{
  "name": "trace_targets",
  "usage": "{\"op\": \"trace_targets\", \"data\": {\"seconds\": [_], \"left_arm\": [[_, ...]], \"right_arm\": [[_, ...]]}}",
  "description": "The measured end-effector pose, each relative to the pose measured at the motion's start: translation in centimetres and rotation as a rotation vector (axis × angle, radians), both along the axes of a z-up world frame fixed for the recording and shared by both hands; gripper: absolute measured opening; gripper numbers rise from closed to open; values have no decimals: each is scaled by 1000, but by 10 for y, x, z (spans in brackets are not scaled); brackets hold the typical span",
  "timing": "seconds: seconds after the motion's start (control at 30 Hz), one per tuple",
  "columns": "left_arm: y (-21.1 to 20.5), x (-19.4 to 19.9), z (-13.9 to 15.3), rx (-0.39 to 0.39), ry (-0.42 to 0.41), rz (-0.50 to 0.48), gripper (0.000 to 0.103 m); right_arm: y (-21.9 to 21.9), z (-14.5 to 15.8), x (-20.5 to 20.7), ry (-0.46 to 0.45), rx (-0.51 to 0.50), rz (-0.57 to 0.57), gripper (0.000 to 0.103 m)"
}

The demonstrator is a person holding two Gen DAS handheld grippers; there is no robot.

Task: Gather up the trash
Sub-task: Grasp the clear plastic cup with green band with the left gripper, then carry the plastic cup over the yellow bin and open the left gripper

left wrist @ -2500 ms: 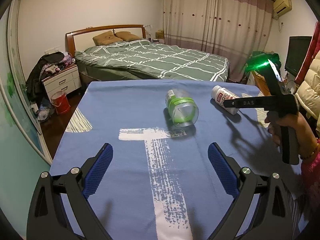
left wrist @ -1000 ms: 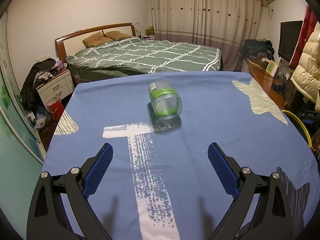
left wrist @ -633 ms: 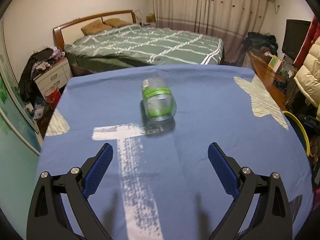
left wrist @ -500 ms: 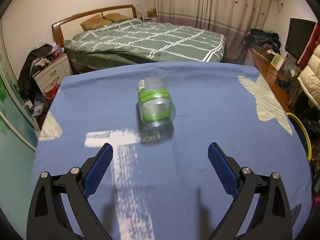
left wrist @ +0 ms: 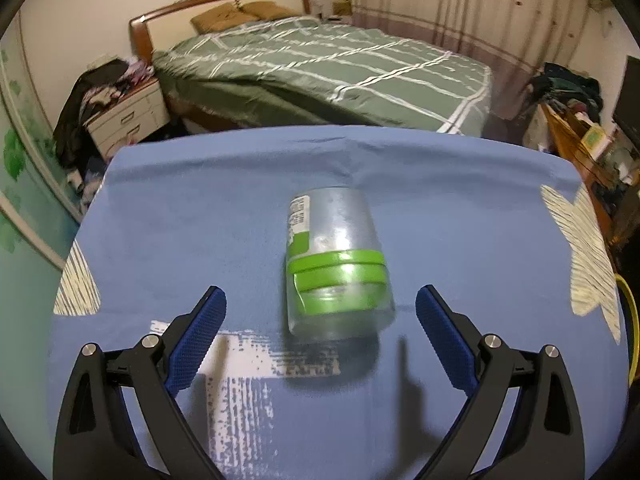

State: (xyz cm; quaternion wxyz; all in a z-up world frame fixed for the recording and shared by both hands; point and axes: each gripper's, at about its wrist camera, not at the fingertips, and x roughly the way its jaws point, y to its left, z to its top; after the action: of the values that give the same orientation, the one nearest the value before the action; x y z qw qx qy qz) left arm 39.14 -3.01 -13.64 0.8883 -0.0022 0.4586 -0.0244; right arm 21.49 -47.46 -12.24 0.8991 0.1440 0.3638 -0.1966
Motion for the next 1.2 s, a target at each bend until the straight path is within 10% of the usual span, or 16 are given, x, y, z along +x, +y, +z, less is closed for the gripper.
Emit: {"op": "trace_targets", "data": {"seconds": [0.37, 1.2], "left_arm": [[-2, 17, -11, -17, 21, 5, 50], [-151, -86, 80, -19, -119, -398, 50]], "right_arm": [[-2, -1, 1, -3, 13, 5, 48], [-12, 9, -18, -67, 8, -24, 48]]}}
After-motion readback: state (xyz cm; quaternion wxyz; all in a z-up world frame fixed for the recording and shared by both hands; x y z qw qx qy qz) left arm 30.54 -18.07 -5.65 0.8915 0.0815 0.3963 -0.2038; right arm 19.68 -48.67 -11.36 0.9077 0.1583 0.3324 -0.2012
